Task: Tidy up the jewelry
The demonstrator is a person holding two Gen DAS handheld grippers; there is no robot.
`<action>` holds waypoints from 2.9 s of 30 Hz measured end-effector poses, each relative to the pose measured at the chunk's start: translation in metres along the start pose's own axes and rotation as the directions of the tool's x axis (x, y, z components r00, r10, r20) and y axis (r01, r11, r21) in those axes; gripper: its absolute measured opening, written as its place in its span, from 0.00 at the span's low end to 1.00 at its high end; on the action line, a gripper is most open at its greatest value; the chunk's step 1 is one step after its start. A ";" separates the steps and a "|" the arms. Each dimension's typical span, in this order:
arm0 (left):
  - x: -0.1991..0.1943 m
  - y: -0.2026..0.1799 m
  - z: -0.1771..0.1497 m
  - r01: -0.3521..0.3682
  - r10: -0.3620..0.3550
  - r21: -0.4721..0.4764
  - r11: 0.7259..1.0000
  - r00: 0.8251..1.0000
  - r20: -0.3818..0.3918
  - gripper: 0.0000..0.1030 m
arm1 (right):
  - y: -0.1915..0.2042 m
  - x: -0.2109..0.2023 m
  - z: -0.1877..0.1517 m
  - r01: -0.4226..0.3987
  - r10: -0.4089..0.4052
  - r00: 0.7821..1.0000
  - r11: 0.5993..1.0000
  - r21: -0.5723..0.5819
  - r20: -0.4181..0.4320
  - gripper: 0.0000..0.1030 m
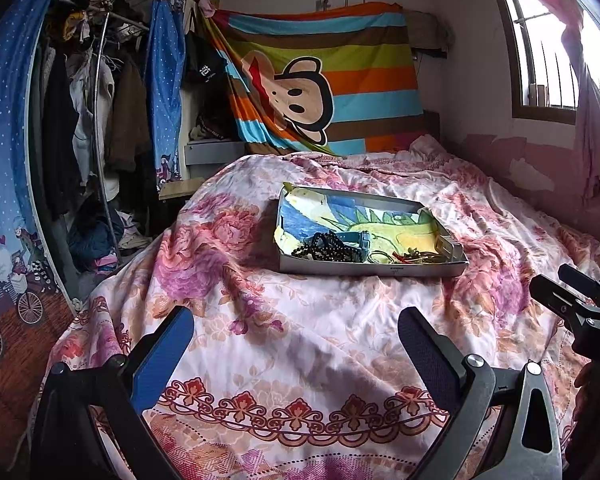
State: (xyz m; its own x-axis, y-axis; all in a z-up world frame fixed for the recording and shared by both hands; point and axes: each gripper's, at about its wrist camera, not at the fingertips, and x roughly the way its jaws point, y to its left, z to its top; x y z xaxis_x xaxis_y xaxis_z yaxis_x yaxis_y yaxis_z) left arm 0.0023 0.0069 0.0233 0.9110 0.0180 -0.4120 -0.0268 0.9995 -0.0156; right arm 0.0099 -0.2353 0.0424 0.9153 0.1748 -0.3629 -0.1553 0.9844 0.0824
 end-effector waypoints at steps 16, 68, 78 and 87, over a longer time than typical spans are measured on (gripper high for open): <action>0.000 0.000 0.000 0.001 -0.001 0.000 1.000 1.000 -0.003 1.00 | 0.002 0.001 -0.001 -0.003 0.003 1.000 1.000 -0.006 -0.005 0.98; 0.000 0.000 0.002 0.000 0.000 0.002 1.000 1.000 -0.005 1.00 | 0.006 0.000 0.000 -0.003 0.003 1.000 1.000 -0.009 -0.010 0.98; -0.001 -0.001 0.002 0.000 0.000 0.003 1.000 1.000 -0.005 1.00 | 0.006 0.000 0.000 -0.003 0.003 1.000 1.000 -0.010 -0.010 0.98; -0.001 -0.001 0.002 0.000 0.000 0.003 1.000 1.000 -0.005 1.00 | 0.007 0.000 0.000 -0.003 0.003 1.000 1.000 -0.010 -0.011 0.98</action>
State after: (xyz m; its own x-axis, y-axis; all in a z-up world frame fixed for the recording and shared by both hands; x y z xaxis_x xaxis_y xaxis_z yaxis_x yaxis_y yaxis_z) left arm 0.0026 0.0060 0.0251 0.9088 0.0175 -0.4169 -0.0254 0.9996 -0.0133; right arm 0.0090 -0.2288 0.0430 0.9108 0.1781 -0.3726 -0.1619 0.9840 0.0747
